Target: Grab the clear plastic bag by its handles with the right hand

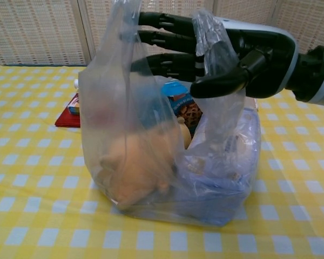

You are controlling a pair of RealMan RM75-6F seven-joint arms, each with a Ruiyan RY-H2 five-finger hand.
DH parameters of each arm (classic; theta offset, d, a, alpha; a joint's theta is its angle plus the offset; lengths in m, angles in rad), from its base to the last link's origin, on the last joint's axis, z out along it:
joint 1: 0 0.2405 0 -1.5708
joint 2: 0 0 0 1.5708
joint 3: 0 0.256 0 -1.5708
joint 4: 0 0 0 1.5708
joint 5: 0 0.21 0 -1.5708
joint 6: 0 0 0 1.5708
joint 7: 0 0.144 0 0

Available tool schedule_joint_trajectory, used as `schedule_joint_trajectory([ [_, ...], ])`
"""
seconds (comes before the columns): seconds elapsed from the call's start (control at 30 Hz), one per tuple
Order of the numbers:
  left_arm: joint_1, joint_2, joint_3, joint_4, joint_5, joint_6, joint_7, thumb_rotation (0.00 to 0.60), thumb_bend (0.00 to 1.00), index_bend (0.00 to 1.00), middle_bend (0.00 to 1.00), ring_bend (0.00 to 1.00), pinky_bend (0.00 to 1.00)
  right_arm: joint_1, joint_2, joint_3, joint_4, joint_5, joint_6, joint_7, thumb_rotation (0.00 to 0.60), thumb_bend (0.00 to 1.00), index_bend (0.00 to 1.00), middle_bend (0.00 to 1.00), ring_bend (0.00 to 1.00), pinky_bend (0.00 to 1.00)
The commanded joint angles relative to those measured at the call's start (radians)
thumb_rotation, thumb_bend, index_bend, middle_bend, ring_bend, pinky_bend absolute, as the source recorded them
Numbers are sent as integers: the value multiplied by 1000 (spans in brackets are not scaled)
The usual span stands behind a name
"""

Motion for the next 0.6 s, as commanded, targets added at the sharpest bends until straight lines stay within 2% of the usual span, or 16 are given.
schedule_joint_trajectory([
  [0.03, 0, 0, 0, 0, 0, 0, -1, 600, 319, 0, 25, 17, 50, 6, -1, 5, -1, 7, -9, -8, 600, 188, 0, 0, 142, 0],
  [0.6, 1, 14, -6, 6, -13, -8, -47, 600, 319, 0, 25, 17, 50, 58, -55, 56, 34, 50, -76, -48, 600, 188, 0, 0, 143, 0],
])
